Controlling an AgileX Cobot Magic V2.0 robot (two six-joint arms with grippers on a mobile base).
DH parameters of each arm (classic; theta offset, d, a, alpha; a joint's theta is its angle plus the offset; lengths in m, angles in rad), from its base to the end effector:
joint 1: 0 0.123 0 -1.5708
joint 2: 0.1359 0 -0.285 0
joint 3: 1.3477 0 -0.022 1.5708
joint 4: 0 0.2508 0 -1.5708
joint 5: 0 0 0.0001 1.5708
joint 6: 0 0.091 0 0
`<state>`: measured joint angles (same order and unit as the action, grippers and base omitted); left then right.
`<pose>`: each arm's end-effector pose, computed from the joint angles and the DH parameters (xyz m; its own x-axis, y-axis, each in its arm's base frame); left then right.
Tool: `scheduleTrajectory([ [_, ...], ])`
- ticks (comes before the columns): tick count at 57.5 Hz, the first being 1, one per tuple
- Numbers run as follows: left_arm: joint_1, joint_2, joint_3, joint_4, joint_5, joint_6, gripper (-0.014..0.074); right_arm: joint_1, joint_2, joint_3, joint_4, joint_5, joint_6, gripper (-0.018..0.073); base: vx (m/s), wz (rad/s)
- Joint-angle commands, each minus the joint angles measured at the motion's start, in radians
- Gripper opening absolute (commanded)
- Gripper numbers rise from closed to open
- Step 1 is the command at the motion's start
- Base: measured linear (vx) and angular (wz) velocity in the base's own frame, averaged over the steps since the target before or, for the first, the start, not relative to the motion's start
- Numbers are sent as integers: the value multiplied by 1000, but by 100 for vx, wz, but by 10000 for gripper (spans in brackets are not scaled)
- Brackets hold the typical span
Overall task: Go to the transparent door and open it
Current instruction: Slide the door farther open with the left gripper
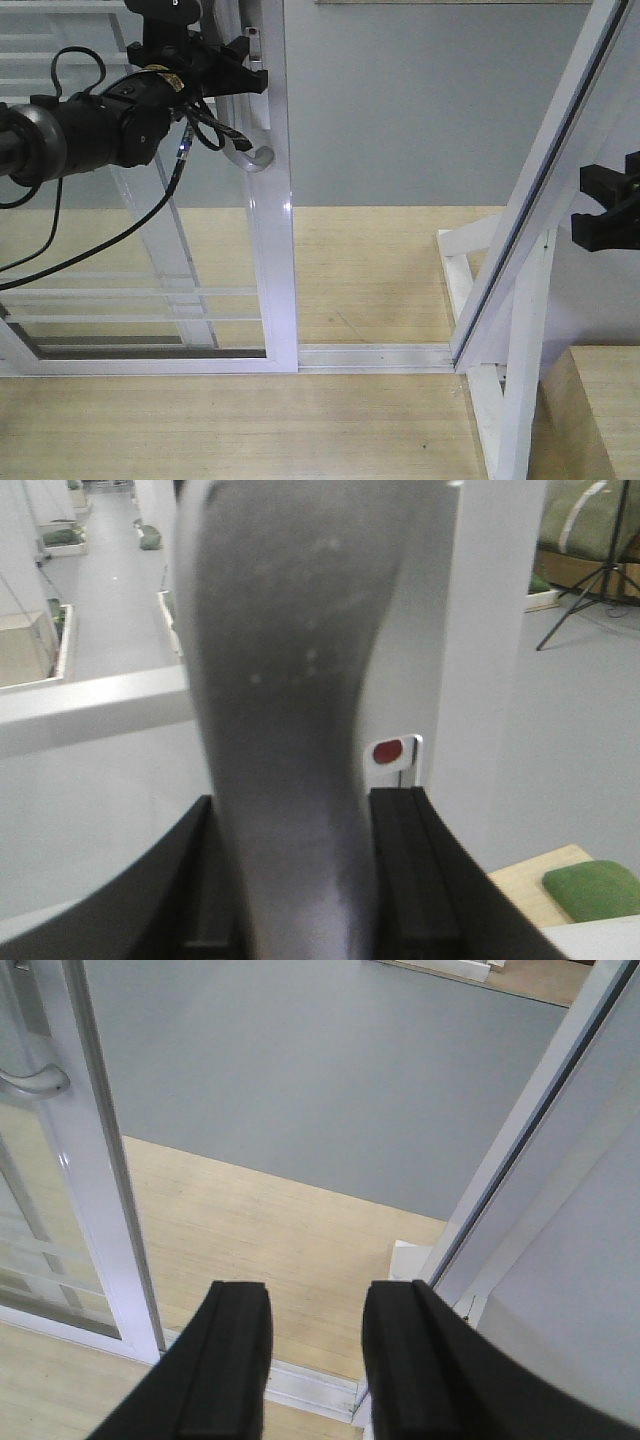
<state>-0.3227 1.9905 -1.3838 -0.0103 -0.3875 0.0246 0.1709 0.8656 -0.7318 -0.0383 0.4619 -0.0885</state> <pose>0.4450 -0.1484 0.2476 -0.1201 0.0560 -0.9912 0.3153 0.9489 0.0154 0.1750 0.0286 0.3290 -0.4569 -0.2031 -0.8660 -0.2129 0.9703 -0.1152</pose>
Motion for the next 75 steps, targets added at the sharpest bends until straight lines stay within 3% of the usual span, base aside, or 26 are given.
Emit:
scheduleTrajectory([
  [1, 45, -64, -35, -75, -80, 22, 340, -4, -12, -28, -12, -72, -1, 322, 0, 0],
  [16, 90, -92, -35, -108, 21, 21, 340, -4, -12, -28, -35, -74, -1, 322, 0, 0],
  [54, 232, -218, -34, -100, 249, 22, 340, -4, -12, -28, -66, -89, -1, 322, 0, 0],
  [75, 247, -293, -34, -92, 420, 94, 351, -4, -12, -28, -90, -113, 0, 322, 0, 0],
])
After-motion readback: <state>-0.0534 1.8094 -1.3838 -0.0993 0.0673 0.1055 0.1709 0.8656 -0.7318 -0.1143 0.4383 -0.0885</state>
